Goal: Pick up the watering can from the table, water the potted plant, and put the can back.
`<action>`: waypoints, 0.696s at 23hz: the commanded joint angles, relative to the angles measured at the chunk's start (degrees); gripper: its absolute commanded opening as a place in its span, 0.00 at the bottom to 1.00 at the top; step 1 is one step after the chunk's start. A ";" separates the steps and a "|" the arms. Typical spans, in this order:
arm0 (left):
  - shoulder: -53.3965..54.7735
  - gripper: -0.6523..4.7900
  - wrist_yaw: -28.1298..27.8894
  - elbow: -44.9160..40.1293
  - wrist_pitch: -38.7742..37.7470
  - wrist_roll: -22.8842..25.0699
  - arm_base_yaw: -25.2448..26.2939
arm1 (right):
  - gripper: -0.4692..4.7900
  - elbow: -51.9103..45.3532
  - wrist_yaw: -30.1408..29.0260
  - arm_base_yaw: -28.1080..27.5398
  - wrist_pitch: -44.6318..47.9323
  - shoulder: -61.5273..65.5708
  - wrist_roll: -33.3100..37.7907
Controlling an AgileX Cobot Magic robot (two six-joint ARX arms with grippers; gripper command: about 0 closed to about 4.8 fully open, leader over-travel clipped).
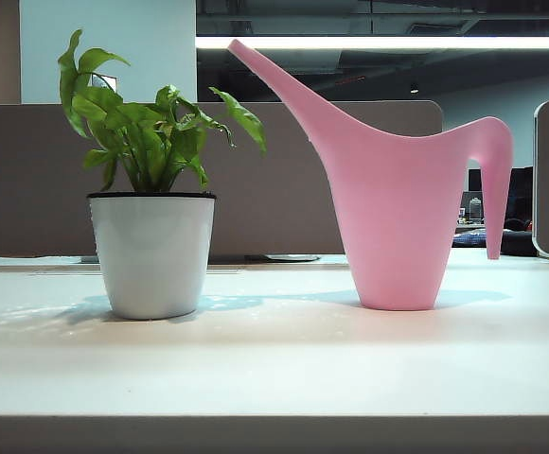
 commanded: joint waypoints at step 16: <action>0.02 0.11 0.57 0.74 0.09 -1.49 -0.02 | 0.08 -0.07 -1.11 0.35 0.66 -0.11 8.98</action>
